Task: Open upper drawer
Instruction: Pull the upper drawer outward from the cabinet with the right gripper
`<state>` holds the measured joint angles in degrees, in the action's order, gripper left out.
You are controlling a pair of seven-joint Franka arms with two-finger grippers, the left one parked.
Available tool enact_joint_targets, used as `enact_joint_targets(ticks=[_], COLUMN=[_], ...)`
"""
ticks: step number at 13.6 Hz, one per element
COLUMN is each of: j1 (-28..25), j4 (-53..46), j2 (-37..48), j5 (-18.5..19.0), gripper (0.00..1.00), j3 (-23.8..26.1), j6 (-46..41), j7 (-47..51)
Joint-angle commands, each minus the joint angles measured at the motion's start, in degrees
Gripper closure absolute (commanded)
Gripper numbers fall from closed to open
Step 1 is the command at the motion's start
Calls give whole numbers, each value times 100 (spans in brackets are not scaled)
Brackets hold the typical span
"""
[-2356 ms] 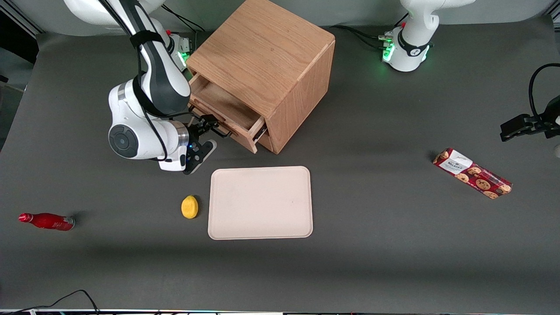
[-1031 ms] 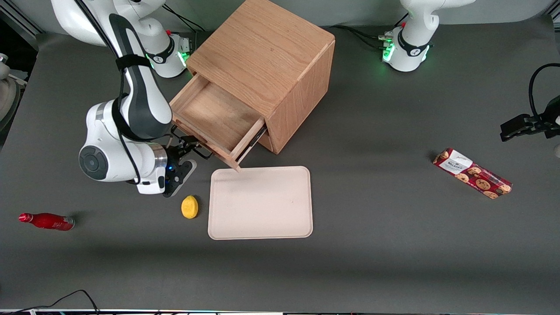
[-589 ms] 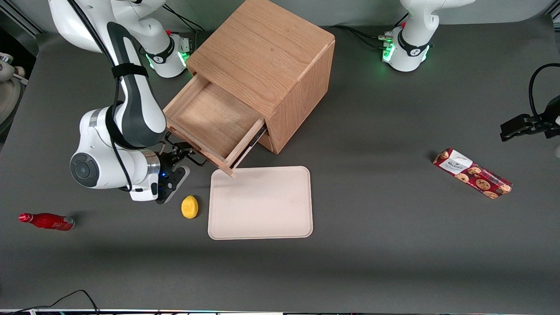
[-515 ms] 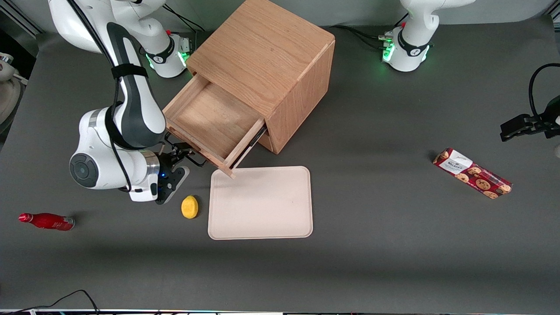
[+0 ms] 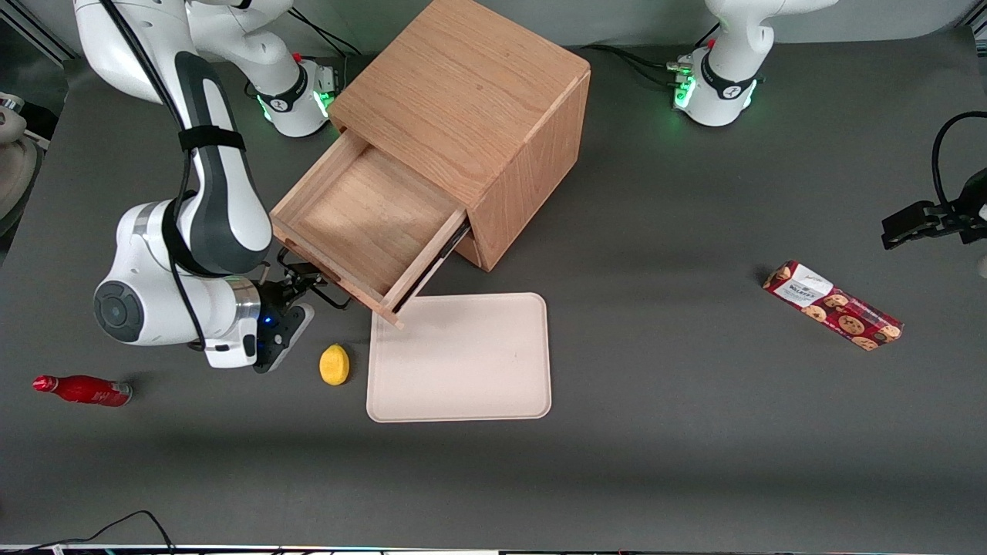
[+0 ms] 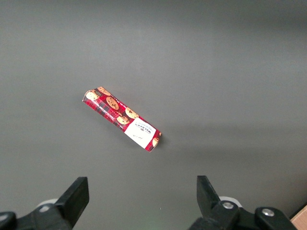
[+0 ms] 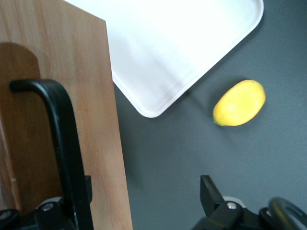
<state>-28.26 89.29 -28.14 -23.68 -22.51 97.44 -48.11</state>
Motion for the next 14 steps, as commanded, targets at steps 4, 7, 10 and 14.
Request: enact_joint_targets(ticks=[4,7,10,14], j1=[189,286,391,356], j4=[-509,-614,-737,-1113], j2=[-376,-429,-508,-429], j5=[47,48,39,30], gripper=[0,0,0,0], j3=[-25,-25,-25,-25], j6=[-173,-173,-182,-768], j7=[-375,-392,-489,-174])
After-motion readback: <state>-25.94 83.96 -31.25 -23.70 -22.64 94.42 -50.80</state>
